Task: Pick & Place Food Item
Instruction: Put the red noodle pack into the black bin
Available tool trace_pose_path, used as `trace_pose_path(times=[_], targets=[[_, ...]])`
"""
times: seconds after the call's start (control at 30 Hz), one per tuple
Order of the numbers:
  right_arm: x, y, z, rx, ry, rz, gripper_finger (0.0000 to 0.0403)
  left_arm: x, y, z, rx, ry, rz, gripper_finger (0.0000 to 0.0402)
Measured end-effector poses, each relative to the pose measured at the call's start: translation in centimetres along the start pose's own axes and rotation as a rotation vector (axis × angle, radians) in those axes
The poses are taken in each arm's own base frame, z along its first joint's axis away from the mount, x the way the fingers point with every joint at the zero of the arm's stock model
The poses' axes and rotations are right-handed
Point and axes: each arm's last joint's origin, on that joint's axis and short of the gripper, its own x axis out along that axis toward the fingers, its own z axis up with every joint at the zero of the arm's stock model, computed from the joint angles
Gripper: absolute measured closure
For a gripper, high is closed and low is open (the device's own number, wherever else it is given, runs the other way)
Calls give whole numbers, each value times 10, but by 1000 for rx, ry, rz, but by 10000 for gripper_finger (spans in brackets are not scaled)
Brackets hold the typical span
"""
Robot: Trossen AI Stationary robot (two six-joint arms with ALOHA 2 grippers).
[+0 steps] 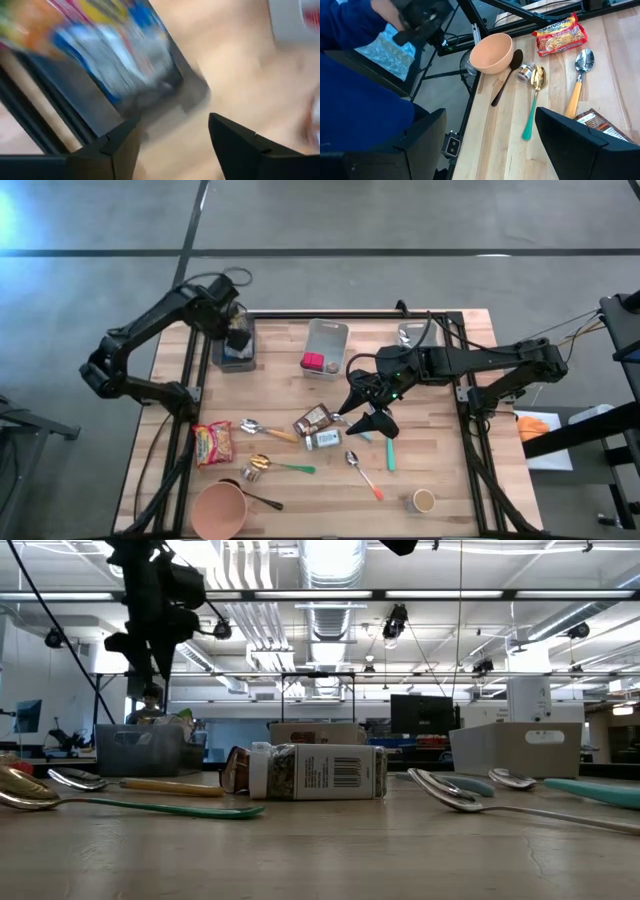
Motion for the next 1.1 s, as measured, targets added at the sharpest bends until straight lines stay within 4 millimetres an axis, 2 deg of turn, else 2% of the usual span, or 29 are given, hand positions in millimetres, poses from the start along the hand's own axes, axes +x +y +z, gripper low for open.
trace_pose_path(times=[0.3, 0.5, 0.6, 0.73, 0.93, 1.1], targets=[[0, -1, -3, 10, 35, -8, 100, 0, -58, -44, 327, 258, -62, 233], [0, -1, -4, 12, 40, -10, 100, 0, -99, -78, 676, 293, -88, 238], [0, 0, -4, 10, 42, -7, 100, 7, -109, -95, 786, 335, -80, 238], [2, 2, -6, -3, 47, 2, 100, 21, -109, -110, 733, 401, -23, 238], [5, 9, -9, -32, 60, 20, 100, 48, -95, -119, 380, 468, 118, 238], [5, 10, -9, -34, 62, 23, 100, 67, -91, -126, 304, 482, 76, 238]])
